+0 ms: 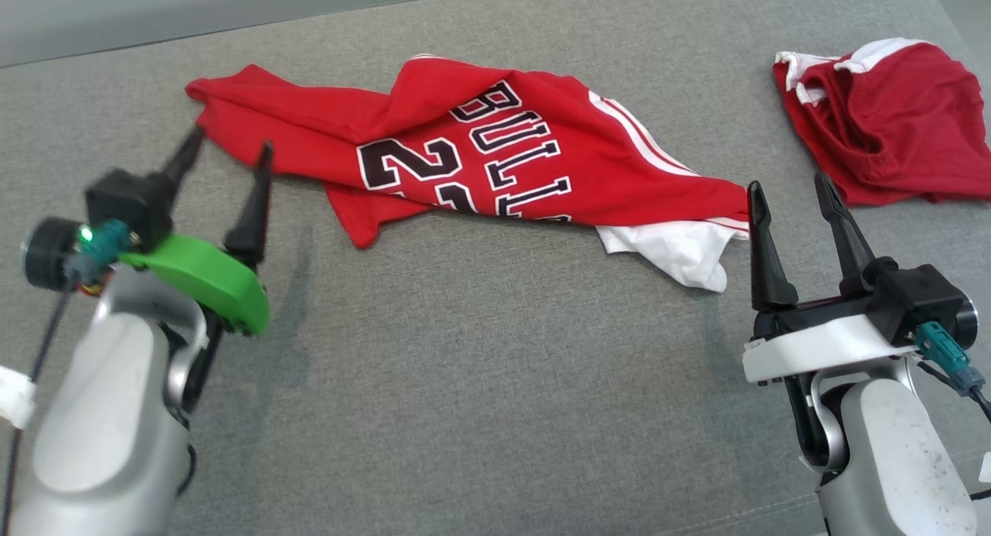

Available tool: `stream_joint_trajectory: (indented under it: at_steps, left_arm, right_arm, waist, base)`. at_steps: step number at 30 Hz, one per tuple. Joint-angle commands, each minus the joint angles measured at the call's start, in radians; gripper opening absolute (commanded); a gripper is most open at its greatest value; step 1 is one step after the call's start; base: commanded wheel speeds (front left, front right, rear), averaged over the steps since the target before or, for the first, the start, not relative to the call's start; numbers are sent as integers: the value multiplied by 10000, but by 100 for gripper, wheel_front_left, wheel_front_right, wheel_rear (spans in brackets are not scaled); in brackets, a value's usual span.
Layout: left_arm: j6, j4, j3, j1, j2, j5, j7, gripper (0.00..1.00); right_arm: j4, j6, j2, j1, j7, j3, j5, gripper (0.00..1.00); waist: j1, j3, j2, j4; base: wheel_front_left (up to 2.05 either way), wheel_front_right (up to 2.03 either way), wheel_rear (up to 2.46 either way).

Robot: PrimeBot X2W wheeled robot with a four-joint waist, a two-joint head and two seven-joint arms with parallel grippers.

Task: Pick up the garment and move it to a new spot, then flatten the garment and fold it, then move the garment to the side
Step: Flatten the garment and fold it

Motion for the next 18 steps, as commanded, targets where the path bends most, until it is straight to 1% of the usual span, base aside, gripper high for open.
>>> stream_joint_trajectory:
  at_steps: [1,5,9,13,18]
  left_arm:
    - [-10,-152,-137,460,-127,-81,-27,100]
    - [24,-335,-626,1409,-552,-161,53,100]
    - [20,-131,-1004,1681,-799,-53,-57,100]
    - [44,305,-1244,1405,-956,82,-69,100]
    - [109,1070,-1336,951,-981,242,-282,100]
  right_arm:
    - [-18,-4,-19,126,-27,-13,-107,100]
    - [-32,-4,-21,79,-27,41,-110,100]
    - [-61,-4,-21,-4,-27,15,-148,100]
    - [-93,-4,-18,-104,-27,58,-127,100]
    - [-135,-4,-16,-180,-27,84,-16,100]
  waist:
    - [-1,-289,0,316]
    - [-1,-176,0,211]
    - [-1,15,0,-1]
    - [-1,225,0,-309]
    - [-1,525,0,-723]
  base:
    - [0,0,0]
    - [0,0,0]
    - [0,0,0]
    - [0,0,0]
    - [0,0,0]
